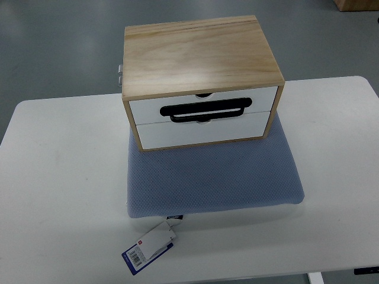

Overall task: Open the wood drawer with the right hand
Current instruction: 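Raise the right hand up and over the top of the wooden cabinet, then lower the right hand down the cabinet front toward the upper drawer handle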

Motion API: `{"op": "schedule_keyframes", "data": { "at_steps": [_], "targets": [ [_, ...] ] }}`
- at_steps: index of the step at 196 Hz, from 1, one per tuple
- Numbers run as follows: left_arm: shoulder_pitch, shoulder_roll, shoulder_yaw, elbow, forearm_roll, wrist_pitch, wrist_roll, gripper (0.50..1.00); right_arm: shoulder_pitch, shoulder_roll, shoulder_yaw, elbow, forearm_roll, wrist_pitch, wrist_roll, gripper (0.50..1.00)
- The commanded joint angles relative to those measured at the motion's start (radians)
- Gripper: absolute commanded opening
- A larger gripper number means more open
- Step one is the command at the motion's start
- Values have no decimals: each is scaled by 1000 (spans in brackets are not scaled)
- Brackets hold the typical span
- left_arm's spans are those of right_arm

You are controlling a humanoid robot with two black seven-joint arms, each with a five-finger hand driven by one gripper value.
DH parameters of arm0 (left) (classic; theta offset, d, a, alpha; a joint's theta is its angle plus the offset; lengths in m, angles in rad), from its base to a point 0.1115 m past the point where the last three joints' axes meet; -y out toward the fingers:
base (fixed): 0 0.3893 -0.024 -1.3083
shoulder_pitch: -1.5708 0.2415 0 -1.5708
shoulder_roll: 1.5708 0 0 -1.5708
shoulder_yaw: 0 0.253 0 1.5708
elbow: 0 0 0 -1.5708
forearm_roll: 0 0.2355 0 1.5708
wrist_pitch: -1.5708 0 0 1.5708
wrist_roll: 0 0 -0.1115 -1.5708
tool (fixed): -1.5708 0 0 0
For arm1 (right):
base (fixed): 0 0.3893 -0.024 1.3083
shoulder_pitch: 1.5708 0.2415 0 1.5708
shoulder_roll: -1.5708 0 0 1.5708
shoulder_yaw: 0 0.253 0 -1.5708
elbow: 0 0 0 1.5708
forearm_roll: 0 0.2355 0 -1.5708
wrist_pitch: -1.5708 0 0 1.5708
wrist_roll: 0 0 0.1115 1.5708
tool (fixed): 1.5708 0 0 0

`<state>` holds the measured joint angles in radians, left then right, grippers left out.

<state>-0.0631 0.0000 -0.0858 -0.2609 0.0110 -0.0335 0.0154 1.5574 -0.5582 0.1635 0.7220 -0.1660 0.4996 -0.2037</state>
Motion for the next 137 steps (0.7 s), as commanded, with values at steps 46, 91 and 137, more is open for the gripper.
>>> {"op": "schedule_keyframes", "data": {
  "at_steps": [46, 91, 137],
  "targets": [
    [-4, 0, 0, 0, 0, 0, 0, 1000, 406, 14, -400, 313, -102, 36, -233, 944],
    [-11, 0, -2, -1, 1, 0, 0, 1000, 592, 70, -495, 577, -72, 39, -293, 944],
    [-12, 0, -3, 0, 0, 0, 0, 1000, 599, 199, -492, 582, -20, -19, -293, 944]
  ]
}}
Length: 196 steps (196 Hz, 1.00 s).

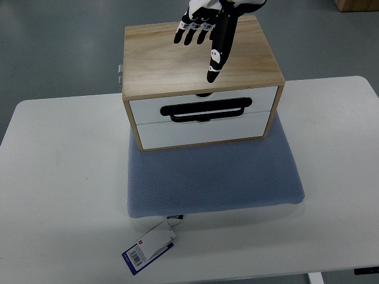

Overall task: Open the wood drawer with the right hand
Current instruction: 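Lower the right hand down the cabinet front toward the upper drawer handle, then hook the right hand fingers around the upper drawer's black handle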

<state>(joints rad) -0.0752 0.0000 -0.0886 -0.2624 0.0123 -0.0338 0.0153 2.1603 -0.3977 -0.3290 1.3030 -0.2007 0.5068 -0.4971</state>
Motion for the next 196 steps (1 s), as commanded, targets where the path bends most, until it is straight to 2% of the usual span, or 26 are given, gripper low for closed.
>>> {"op": "schedule_keyframes", "data": {
  "at_steps": [1, 37, 64, 82, 196],
  "targets": [
    [0, 0, 0, 2, -2, 0, 0, 1000, -4, 39, 1, 1, 15, -27, 0, 944],
    [0, 0, 0, 3, -3, 0, 0, 1000, -42, 112, -4, 1, 21, -91, -5, 940],
    [0, 0, 1, 3, -3, 0, 0, 1000, -71, 148, -13, 2, 86, -155, -87, 940],
    [0, 0, 3, 5, -3, 2, 0, 1000, -88, 158, -16, 5, 130, -184, -114, 940],
    [0, 0, 1, 11, -5, 2, 0, 1000, -177, 160, -39, 10, 132, -191, -114, 944]
  ]
}}
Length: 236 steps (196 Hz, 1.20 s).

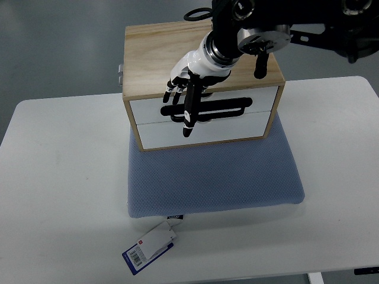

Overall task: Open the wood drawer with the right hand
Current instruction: 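Hook the right hand fingers around the upper drawer's black handle, then pull the upper drawer handle toward the robot with the right hand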

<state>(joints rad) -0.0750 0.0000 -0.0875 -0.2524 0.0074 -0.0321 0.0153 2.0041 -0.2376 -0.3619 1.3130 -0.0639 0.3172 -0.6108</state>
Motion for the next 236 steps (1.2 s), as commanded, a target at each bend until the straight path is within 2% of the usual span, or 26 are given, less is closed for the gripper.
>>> {"op": "schedule_keyframes", "data": {
  "at_steps": [1, 197, 236],
  "targets": [
    [0, 0, -1, 1, 0, 0, 0, 1000, -24, 0, -6, 0, -7, -1, 0, 944],
    [1, 0, -3, 4, 0, 0, 0, 1000, -122, -6, -69, -31, -146, 10, 0, 944],
    [1, 0, -3, 4, 0, 0, 0, 1000, -139, -12, -69, -31, -139, 49, 0, 944]
  ]
}}
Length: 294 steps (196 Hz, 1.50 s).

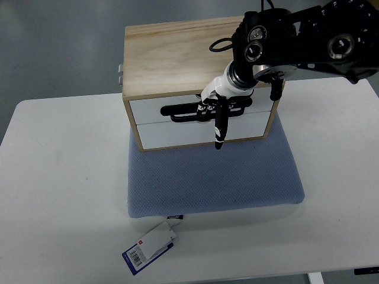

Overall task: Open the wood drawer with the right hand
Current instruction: 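Pull the upper drawer handle toward the robot with the right hand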

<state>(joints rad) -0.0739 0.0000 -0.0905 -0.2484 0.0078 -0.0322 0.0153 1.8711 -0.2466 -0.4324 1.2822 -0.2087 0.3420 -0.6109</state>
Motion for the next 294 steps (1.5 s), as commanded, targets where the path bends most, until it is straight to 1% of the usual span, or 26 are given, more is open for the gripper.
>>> {"op": "schedule_keyframes", "data": {
  "at_steps": [1, 14, 26, 27, 32, 68, 69, 75, 92, 100, 152, 235, 260, 294],
  "targets": [
    [0, 0, 0, 0, 0, 0, 0, 1000, -6, -3, 1, 0, 8, 28, 0, 944],
    [0, 0, 0, 0, -2, 0, 0, 1000, -4, -8, 3, 0, 12, 48, 0, 944],
    [0, 0, 0, 0, 0, 0, 0, 1000, -4, -8, 3, 0, 12, 49, 0, 944],
    [0, 0, 0, 0, -2, 0, 0, 1000, 0, -13, 4, 2, 17, 63, 0, 944],
    [0, 0, 0, 0, -2, 0, 0, 1000, 2, -16, 6, 2, 23, 68, 0, 944],
    [0, 0, 2, 0, -2, 0, 0, 1000, 10, -25, 12, 16, 43, 89, 0, 944],
    [0, 0, 0, 0, -2, 0, 0, 1000, 11, -26, 15, 19, 46, 101, 0, 944],
    [0, 0, 2, 1, -2, 0, 0, 1000, 13, -28, 17, 22, 48, 107, 0, 944],
    [0, 0, 2, 1, -2, 0, 0, 1000, 17, -30, 17, 28, 48, 111, 0, 944],
    [0, 0, 0, 1, -2, 0, 0, 1000, 36, -33, 18, 54, 55, 121, 0, 944],
    [0, 0, -2, 1, -2, 2, 0, 1000, 68, -48, 20, 105, 78, 144, 0, 944],
    [0, 0, -3, 3, -3, 2, 0, 1000, 71, -77, 21, 155, 107, 167, 0, 944],
    [0, 0, -3, 3, -3, 2, 0, 1000, 89, -86, 21, 172, 123, 192, 0, 944],
    [0, 0, -3, 3, -3, 2, 0, 1000, 92, -91, 21, 184, 135, 204, 0, 944]
  ]
}}
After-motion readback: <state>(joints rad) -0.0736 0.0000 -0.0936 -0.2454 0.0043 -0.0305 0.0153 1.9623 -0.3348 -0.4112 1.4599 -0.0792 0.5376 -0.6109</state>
